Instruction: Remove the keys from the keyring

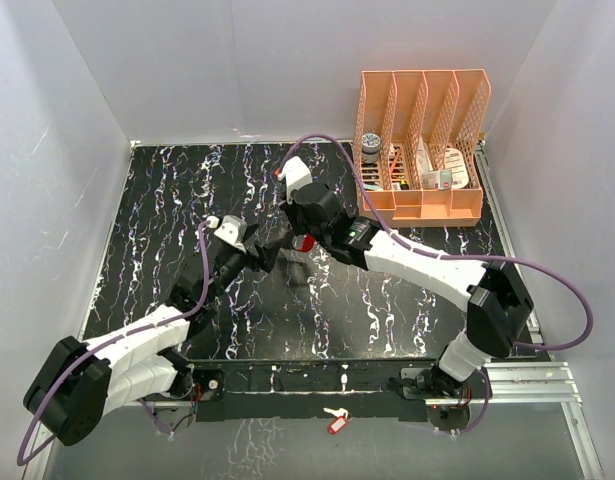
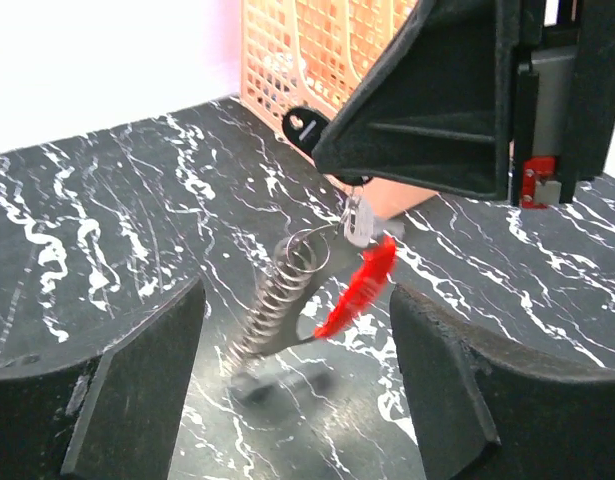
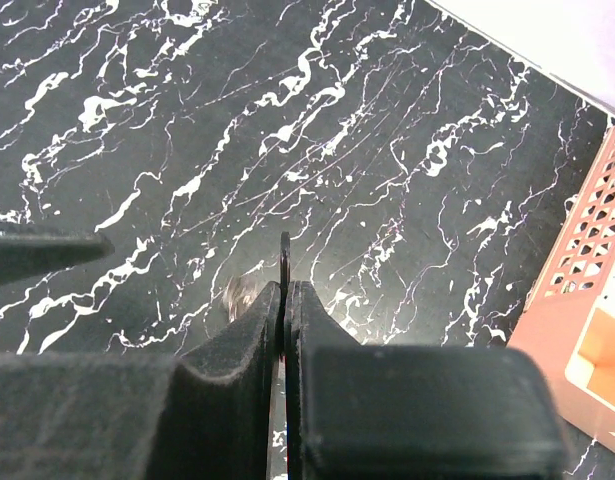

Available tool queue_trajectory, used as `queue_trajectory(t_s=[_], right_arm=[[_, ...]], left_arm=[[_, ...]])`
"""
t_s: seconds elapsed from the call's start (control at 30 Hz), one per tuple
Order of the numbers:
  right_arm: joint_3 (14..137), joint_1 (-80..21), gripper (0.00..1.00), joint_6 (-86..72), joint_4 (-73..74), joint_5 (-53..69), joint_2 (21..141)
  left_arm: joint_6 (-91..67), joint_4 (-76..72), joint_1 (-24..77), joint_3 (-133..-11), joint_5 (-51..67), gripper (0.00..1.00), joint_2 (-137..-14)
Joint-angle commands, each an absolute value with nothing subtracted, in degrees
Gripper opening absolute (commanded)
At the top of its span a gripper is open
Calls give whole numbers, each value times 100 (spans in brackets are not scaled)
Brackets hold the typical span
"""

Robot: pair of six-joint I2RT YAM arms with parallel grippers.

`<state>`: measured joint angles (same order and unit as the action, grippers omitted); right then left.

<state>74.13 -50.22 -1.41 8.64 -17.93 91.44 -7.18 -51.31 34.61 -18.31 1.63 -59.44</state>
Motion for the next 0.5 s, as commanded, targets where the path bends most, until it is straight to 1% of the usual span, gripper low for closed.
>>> queue_trajectory(t_s=[0.0,0.23,0.47], right_arm=[[7723,-5125,0,-1,487,-2215,8872],[7989,-5307,0,136,489,-2223,8520],[8056,-5361,0,169,516,-2161,8065]], left_arm=[[205,-5435,3443,-2155,-169,75,-5701],[923,-5624,3441,-2531,347,77,-5784],[1219,-5801,3438,-2566,123,77,-5912]])
